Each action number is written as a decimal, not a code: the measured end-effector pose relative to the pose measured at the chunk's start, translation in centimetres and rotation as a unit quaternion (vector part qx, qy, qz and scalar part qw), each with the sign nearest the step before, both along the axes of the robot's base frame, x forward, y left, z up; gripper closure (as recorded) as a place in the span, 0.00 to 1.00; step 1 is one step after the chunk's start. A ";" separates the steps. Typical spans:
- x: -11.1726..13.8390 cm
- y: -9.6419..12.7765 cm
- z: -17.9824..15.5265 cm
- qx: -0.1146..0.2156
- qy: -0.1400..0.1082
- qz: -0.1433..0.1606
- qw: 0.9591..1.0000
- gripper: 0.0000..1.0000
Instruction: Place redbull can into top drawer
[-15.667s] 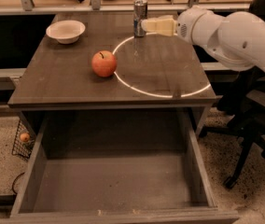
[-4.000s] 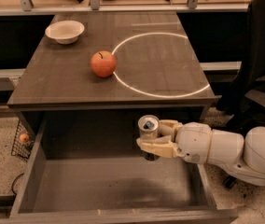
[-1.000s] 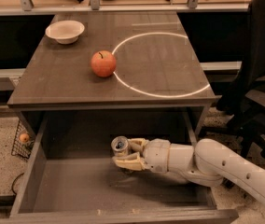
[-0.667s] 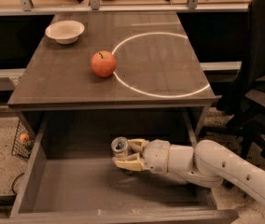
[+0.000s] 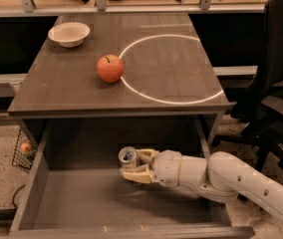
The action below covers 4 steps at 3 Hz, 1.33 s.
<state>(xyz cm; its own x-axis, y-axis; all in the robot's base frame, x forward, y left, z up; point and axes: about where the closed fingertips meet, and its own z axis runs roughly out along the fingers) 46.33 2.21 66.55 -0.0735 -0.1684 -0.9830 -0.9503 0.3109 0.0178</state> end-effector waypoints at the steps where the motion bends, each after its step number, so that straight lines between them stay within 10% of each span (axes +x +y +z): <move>1: 0.0 0.2 0.0 0.000 0.000 0.002 1.000 0.59; 4: -0.2 0.6 0.1 0.001 -0.001 0.006 1.000 0.00</move>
Offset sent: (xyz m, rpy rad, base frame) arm -0.0004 0.0014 0.0003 0.0005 -0.0002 0.0031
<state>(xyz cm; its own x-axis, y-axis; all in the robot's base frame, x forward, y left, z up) 46.15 2.82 66.67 -0.0704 -0.1671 -0.9834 -0.9542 0.2986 0.0175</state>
